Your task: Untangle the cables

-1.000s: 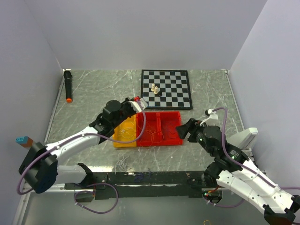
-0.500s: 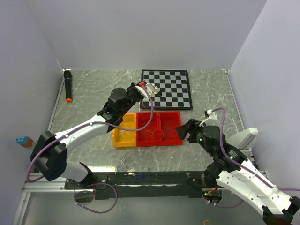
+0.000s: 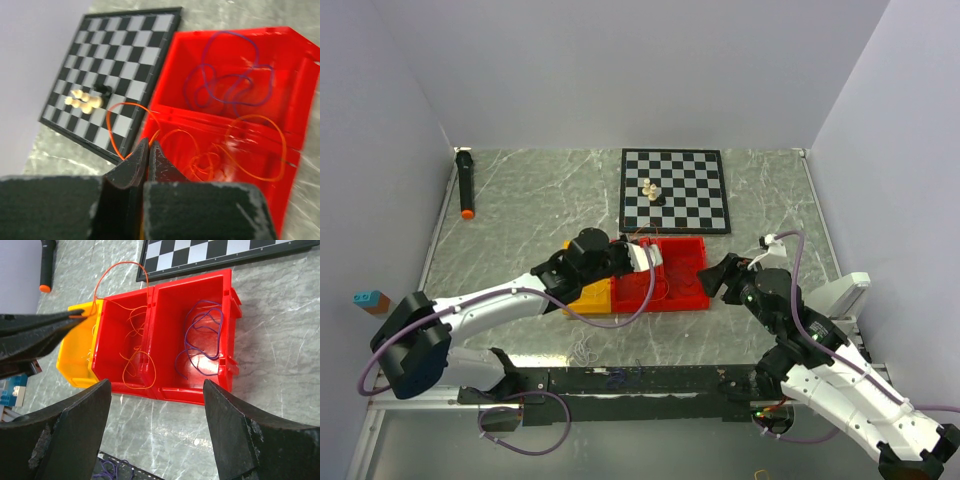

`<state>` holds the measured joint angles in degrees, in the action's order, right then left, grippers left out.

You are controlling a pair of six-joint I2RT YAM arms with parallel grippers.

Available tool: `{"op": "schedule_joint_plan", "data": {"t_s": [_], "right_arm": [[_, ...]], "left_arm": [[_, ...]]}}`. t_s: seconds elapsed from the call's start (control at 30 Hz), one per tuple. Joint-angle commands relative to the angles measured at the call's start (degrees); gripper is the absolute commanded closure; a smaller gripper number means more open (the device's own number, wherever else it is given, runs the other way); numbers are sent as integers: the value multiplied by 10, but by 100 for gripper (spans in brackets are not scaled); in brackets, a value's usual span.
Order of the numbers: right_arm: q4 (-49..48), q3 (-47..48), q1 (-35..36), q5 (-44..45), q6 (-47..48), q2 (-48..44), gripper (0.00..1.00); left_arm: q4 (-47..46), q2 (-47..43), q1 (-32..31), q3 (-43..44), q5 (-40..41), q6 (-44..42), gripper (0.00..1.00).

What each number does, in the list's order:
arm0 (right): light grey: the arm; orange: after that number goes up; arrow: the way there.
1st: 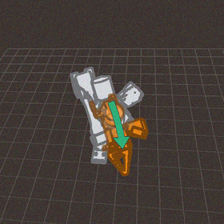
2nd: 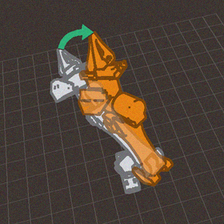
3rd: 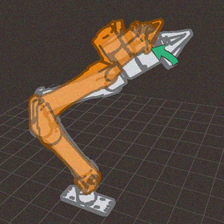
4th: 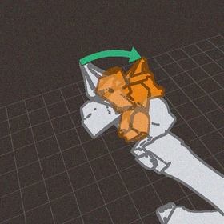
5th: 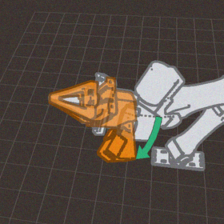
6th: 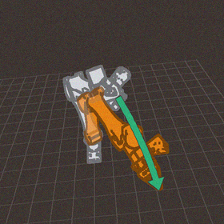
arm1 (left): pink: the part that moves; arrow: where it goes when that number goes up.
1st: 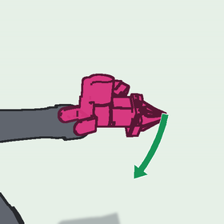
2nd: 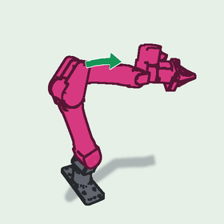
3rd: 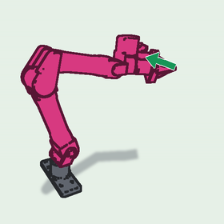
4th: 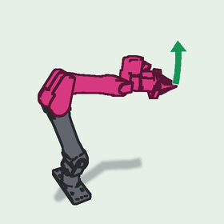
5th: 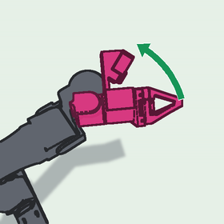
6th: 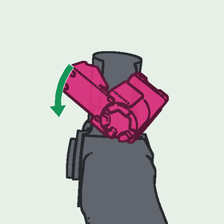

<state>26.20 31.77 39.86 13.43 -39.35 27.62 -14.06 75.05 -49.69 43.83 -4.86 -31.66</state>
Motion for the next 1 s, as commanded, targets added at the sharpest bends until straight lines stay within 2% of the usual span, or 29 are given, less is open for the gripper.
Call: {"op": "schedule_joint_plan", "data": {"t_s": [0.0,0.27,0.4,0.5,0.57,0.63,0.67,0.77,0.87,0.97], "right_arm": [[-6,4,-4,-4,2,-5,19],[-4,-2,-8,-1,3,-14,19],[-10,-6,-12,-2,6,-6,19],[-16,-7,-14,-7,6,-3,19],[-18,-11,-17,-13,3,-8,19],[-22,-14,-19,-17,1,-12,19],[-24,-16,-20,-19,0,-15,19],[-26,-20,-22,-24,-5,-14,19],[-29,-19,-22,-28,-5,-10,19],[-32,-17,-22,-36,-6,-7,18]], "left_arm": [[40,-10,-4,4,-36,21,99],[48,29,-8,-12,-60,50,99],[74,51,-21,-11,-114,15,99],[91,65,-37,-14,-125,-8,99],[95,74,-40,-20,-121,-8,92],[91,77,-41,-27,-114,-2,72],[89,78,-42,-28,-111,0,68],[77,74,-41,-24,-101,8,65],[77,63,-41,1,-80,6,53],[119,52,-41,50,-70,6,44]]}}
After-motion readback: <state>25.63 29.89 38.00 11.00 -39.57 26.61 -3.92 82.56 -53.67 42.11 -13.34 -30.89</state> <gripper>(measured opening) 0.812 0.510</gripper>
